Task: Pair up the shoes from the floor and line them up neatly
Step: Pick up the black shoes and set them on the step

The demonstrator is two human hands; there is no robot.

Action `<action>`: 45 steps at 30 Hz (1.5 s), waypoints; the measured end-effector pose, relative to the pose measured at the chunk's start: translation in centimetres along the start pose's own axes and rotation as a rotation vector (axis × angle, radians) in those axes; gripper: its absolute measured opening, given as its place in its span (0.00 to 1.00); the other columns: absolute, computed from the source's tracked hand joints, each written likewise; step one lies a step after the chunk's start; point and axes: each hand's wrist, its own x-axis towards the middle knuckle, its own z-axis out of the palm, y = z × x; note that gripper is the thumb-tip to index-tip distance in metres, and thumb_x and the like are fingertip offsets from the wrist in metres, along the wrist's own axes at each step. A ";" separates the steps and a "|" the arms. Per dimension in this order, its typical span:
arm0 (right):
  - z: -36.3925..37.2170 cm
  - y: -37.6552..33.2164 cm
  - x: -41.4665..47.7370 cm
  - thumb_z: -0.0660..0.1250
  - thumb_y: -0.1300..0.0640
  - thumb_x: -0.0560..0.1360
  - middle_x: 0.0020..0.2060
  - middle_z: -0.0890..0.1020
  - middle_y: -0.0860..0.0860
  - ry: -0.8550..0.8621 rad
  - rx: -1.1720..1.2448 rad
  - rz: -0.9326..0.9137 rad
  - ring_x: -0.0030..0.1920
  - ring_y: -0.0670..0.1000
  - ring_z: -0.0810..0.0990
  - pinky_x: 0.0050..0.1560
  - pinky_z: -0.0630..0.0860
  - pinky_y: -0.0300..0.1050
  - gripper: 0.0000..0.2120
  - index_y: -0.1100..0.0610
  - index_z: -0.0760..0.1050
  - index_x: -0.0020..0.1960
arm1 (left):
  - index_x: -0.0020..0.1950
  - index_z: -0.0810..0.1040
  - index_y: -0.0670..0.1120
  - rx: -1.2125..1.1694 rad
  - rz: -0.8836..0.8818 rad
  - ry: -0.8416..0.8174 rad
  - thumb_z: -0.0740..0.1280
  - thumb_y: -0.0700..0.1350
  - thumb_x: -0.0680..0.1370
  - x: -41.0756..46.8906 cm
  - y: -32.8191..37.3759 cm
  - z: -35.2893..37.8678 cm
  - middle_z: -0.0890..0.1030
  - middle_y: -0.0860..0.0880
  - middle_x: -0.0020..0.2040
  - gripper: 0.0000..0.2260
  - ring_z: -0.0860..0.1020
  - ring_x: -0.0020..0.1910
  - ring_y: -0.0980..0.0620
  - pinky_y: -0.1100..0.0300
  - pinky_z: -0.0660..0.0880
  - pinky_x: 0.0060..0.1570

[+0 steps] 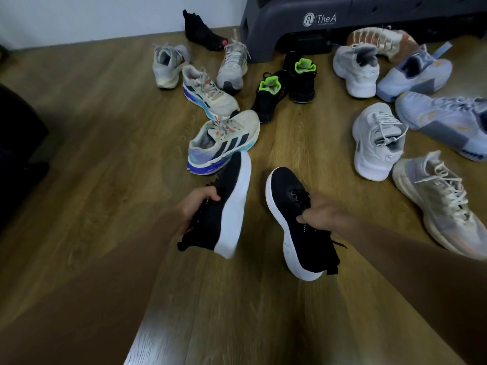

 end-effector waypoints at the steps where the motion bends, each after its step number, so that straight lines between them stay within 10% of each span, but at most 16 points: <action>1: 0.0 0.0 -0.1 0.68 0.61 0.74 0.65 0.72 0.56 0.001 0.003 0.002 0.63 0.58 0.73 0.60 0.72 0.49 0.32 0.55 0.58 0.74 | 0.61 0.75 0.43 0.147 0.028 0.126 0.64 0.50 0.76 0.1 0.1 0.7 0.79 0.43 0.58 0.17 0.76 0.52 0.43 0.52 0.72 0.54; 4: 0.1 0.2 -0.4 0.67 0.58 0.75 0.63 0.73 0.56 0.030 -0.079 -0.025 0.62 0.57 0.74 0.57 0.72 0.47 0.30 0.56 0.59 0.73 | 0.65 0.72 0.46 0.603 0.263 0.351 0.61 0.52 0.80 0.5 0.0 2.7 0.77 0.46 0.59 0.16 0.74 0.53 0.48 0.54 0.68 0.55; 10: 1.8 0.6 -1.7 0.63 0.42 0.77 0.64 0.74 0.60 0.045 -0.405 -0.177 0.60 0.58 0.77 0.58 0.75 0.50 0.42 0.53 0.40 0.78 | 0.71 0.60 0.48 0.868 0.379 0.212 0.65 0.63 0.75 2.3 -3.0 6.1 0.74 0.44 0.63 0.31 0.76 0.60 0.43 0.48 0.76 0.55; 15: 0.6 1.4 -3.1 0.71 0.52 0.73 0.61 0.77 0.55 -0.176 -0.384 -0.169 0.56 0.53 0.79 0.56 0.77 0.45 0.52 0.50 0.32 0.77 | 0.76 0.51 0.52 1.029 0.514 0.211 0.62 0.68 0.73 1.8 -5.0 5.2 0.62 0.46 0.72 0.39 0.72 0.64 0.44 0.47 0.76 0.58; 20: 2.5 2.3 -4.3 0.64 0.59 0.76 0.49 0.78 0.57 0.067 -0.686 -0.228 0.44 0.53 0.80 0.42 0.78 0.44 0.42 0.56 0.38 0.78 | 0.61 0.64 0.50 1.197 0.949 0.349 0.66 0.61 0.74 -2.0 -5.9 7.9 0.66 0.50 0.59 0.23 0.71 0.55 0.51 0.57 0.78 0.42; 23: 3.7 2.4 -5.8 0.65 0.56 0.75 0.61 0.70 0.56 0.275 -0.767 -0.411 0.57 0.56 0.75 0.50 0.74 0.45 0.31 0.57 0.56 0.73 | 0.55 0.65 0.50 1.168 0.818 0.185 0.65 0.61 0.74 -3.4 -7.4 8.8 0.72 0.52 0.52 0.20 0.73 0.48 0.52 0.59 0.70 0.41; 27: 5.9 3.1 -7.9 0.63 0.43 0.72 0.45 0.80 0.54 0.472 -0.867 -0.646 0.48 0.55 0.76 0.45 0.73 0.51 0.17 0.57 0.75 0.50 | 0.56 0.74 0.48 1.252 0.743 0.141 0.65 0.58 0.76 -3.1 -8.4 9.3 0.70 0.51 0.55 0.17 0.74 0.52 0.50 0.56 0.74 0.46; 33: 5.4 4.8 -8.3 0.63 0.54 0.78 0.51 0.79 0.55 -0.051 -0.830 -0.477 0.48 0.50 0.77 0.38 0.69 0.41 0.21 0.60 0.65 0.68 | 0.56 0.72 0.44 1.178 0.559 -0.021 0.63 0.48 0.78 -2.6 -7.6 10.4 0.78 0.45 0.49 0.10 0.79 0.47 0.47 0.58 0.74 0.40; 37: 3.9 2.0 -9.3 0.62 0.58 0.77 0.48 0.80 0.57 0.013 -0.593 -0.455 0.44 0.54 0.79 0.32 0.70 0.42 0.15 0.60 0.68 0.62 | 0.45 0.70 0.45 1.216 0.641 0.113 0.65 0.49 0.74 -4.0 -4.6 10.0 0.75 0.46 0.40 0.08 0.76 0.38 0.47 0.55 0.75 0.37; 45: -4.7 -3.6 -21.2 0.62 0.61 0.77 0.52 0.81 0.57 -0.102 -0.456 -0.222 0.49 0.55 0.77 0.44 0.70 0.43 0.13 0.60 0.76 0.61 | 0.56 0.74 0.44 1.275 0.562 -0.072 0.72 0.51 0.72 -18.4 2.4 12.0 0.77 0.45 0.48 0.18 0.77 0.47 0.44 0.53 0.75 0.47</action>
